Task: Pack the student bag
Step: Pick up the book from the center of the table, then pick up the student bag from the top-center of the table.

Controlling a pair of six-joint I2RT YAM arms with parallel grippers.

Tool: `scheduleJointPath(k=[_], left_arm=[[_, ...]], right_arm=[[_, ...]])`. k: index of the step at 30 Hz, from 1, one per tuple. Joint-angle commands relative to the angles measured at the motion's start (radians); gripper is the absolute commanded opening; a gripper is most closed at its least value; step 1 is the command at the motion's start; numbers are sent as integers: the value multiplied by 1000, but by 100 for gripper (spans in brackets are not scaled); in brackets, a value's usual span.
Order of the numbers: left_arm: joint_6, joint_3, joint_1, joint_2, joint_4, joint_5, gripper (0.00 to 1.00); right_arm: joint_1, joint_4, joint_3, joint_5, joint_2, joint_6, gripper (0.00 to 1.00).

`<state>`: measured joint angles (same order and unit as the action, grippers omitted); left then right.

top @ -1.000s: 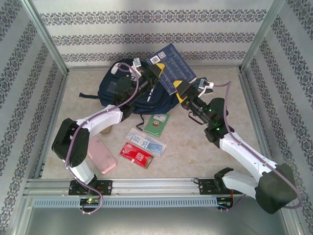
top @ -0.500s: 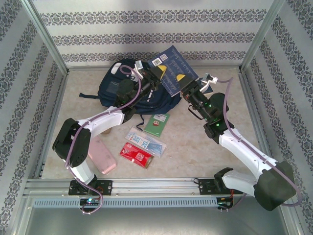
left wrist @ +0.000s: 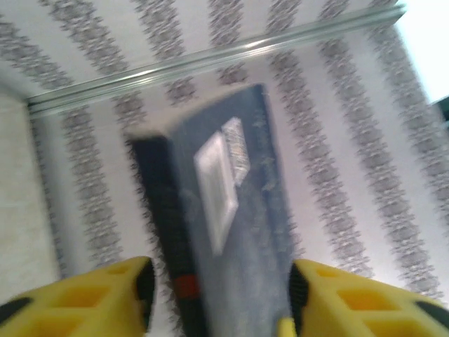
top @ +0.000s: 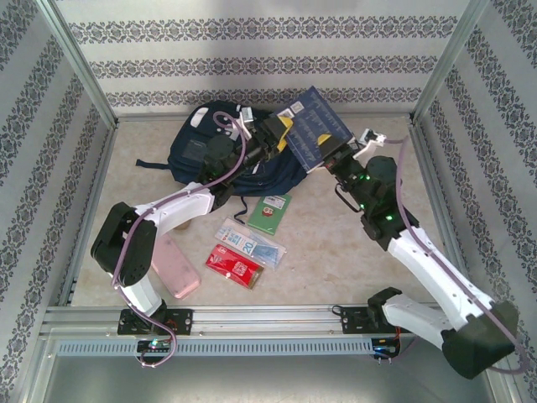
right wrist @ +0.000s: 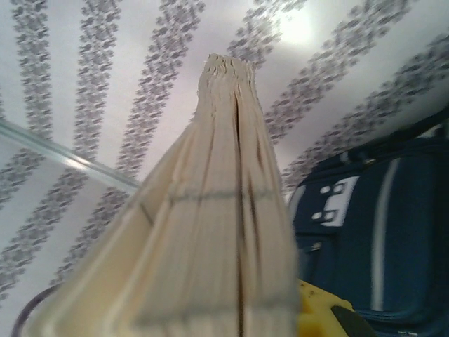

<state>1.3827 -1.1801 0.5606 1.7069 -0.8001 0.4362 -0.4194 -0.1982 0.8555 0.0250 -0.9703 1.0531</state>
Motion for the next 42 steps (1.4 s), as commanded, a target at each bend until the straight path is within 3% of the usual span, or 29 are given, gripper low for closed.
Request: scheduleJointPath(k=[1,4,10,14,16,20,25,31,42], left_arm=[[-259,-85,-30,-10,422,107,61],[-483,-168,-39,-2,732,39,64],[-703,-336,-117,112,1009,-42,63],[-942,-671,-158,338,1337,-161,62],[-988,-809,-172,441,1420,-175,62],[-956,-1038,-213,625,1486,-80,62],[-920,-1191,-246,757,1504,6,62],[-859,-1188,-251,799,1406,168,56],[-853,-1166,-230,818,1370,254,43]], right_arm=[[31,223,33,-101,121,-124,0],[61,320,4,-107,206,-180,0],[110,459,-37,-37,286,-256,0],[115,482,-53,-29,315,-288,0],[117,489,-44,-19,319,-308,0],[125,517,-21,-4,316,-314,0],[150,516,-37,38,329,-285,0],[178,510,-79,71,323,-280,0],[229,438,-134,165,255,-240,0]])
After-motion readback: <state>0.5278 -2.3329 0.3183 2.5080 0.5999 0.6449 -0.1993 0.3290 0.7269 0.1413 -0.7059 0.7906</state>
